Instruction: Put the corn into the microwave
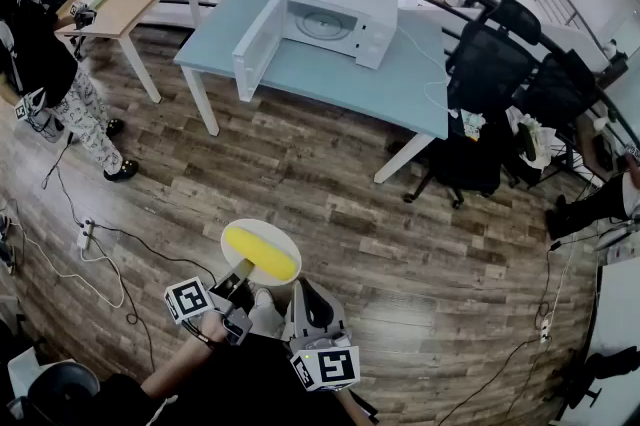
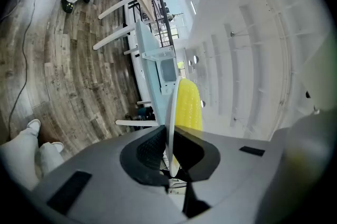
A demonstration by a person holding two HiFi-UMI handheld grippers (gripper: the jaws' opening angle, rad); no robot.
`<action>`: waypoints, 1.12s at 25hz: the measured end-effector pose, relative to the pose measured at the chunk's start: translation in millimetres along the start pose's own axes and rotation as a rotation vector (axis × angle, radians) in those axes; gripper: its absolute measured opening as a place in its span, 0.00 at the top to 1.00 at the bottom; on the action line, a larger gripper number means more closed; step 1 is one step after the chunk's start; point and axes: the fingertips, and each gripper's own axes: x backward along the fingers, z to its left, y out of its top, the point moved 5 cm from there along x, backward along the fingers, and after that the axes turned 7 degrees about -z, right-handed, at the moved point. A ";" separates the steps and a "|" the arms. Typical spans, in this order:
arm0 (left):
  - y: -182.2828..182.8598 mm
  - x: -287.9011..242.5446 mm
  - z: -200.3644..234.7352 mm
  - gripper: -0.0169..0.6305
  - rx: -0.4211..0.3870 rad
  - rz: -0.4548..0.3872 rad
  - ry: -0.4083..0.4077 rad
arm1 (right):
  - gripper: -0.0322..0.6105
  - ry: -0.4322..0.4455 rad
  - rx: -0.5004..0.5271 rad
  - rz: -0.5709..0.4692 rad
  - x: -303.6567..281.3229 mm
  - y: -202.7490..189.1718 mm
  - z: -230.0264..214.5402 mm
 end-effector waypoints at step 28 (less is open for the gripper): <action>-60.7 -3.9 -11.9 0.93 0.012 -0.044 0.002 | 0.94 0.058 -0.001 -0.024 41.8 8.1 -41.7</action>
